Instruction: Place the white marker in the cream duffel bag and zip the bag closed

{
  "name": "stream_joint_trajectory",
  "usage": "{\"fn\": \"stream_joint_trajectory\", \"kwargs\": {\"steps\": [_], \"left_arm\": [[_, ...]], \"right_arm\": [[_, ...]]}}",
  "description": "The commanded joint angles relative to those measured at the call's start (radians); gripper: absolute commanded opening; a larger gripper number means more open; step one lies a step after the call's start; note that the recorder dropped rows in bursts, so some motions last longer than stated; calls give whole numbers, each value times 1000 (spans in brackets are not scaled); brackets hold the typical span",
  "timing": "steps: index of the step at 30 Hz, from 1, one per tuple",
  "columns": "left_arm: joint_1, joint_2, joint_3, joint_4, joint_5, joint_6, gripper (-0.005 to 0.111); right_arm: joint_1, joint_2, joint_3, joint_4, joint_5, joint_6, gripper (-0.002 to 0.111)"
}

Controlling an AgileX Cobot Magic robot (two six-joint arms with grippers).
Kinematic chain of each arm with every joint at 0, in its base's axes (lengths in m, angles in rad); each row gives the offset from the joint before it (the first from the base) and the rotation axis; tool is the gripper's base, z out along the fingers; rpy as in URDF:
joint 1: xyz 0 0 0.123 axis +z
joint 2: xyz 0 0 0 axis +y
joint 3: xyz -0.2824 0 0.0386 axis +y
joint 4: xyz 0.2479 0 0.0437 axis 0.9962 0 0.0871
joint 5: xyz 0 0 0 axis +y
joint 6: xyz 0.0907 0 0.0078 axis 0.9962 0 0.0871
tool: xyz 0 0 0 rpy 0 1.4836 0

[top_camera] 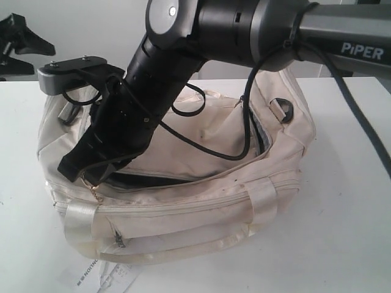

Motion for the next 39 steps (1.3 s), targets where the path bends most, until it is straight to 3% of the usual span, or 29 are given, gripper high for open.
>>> {"fn": "stream_joint_trajectory", "kwargs": {"steps": [1, 7, 16, 23, 29, 39], "left_arm": [[39, -100, -6, 128, 163, -27, 75], [39, -227, 115, 209, 217, -69, 75], [39, -409, 361, 205, 131, -69, 75], [-37, -464, 495, 207, 87, -62, 75], [-81, -464, 567, 207, 9, -60, 75], [-147, -464, 585, 186, -67, -48, 75]], "right_arm": [[0, -14, -2, 12, -27, -12, 0], [0, -14, -2, 12, -36, -12, 0], [0, -14, -2, 12, -36, -12, 0], [0, -14, -2, 12, -36, -12, 0], [0, -14, -2, 12, -36, -12, 0], [0, -14, -2, 12, -36, -12, 0]]}}
